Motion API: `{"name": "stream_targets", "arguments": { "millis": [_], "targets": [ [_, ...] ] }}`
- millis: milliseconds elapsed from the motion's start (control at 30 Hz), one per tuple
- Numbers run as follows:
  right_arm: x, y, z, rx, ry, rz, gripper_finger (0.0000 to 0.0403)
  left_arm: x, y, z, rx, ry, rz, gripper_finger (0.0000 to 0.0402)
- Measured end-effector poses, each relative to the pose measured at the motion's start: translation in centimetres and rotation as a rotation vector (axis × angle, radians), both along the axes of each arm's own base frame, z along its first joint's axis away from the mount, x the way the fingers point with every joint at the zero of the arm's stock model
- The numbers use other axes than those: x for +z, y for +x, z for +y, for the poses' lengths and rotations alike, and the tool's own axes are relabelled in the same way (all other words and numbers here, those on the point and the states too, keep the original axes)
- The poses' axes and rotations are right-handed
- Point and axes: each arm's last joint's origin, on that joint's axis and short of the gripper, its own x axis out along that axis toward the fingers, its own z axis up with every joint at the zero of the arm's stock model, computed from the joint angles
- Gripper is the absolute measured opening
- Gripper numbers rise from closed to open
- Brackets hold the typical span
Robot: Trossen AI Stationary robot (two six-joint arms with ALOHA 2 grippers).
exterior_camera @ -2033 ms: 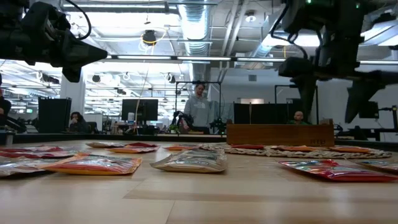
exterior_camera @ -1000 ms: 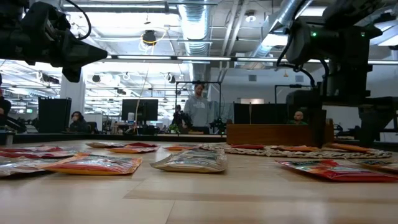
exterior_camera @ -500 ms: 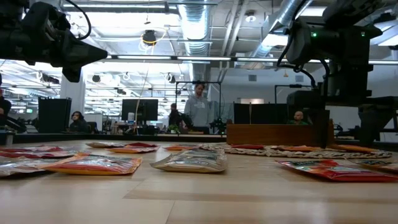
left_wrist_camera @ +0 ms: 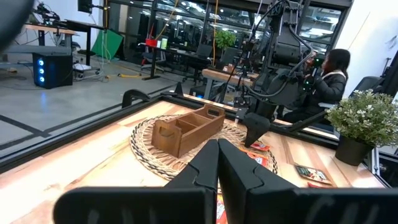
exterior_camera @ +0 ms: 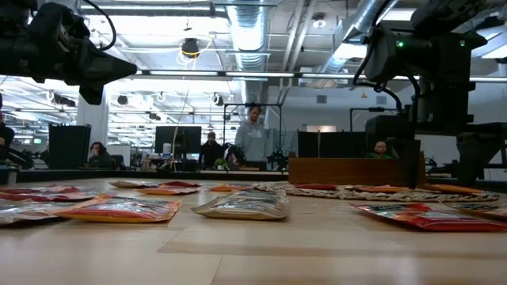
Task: Pick & Place Tea
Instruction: Put the orange tea pack into the right compartment of the brown organizer
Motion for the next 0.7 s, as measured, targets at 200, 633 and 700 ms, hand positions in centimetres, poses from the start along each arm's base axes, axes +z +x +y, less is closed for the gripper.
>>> {"name": "stream_targets", "arguments": {
  "millis": [200, 633, 700],
  "targets": [
    [0.0, 0.02, -0.02, -0.009, -0.003, -0.001, 0.0286, 0.01, 0.0, 0.0, -0.001, 0.0, 0.0, 0.0],
    [0.02, 0.03, -0.03, -0.009, -0.007, -0.002, 0.0242, 0.0, 0.0, 0.0, 0.0, 0.0, 0.0, 0.0],
    [0.02, 0.03, -0.03, -0.009, -0.007, -0.002, 0.023, 0.01, 0.0, 0.0, 0.0, 0.0, 0.0, 0.0]
  ]
}}
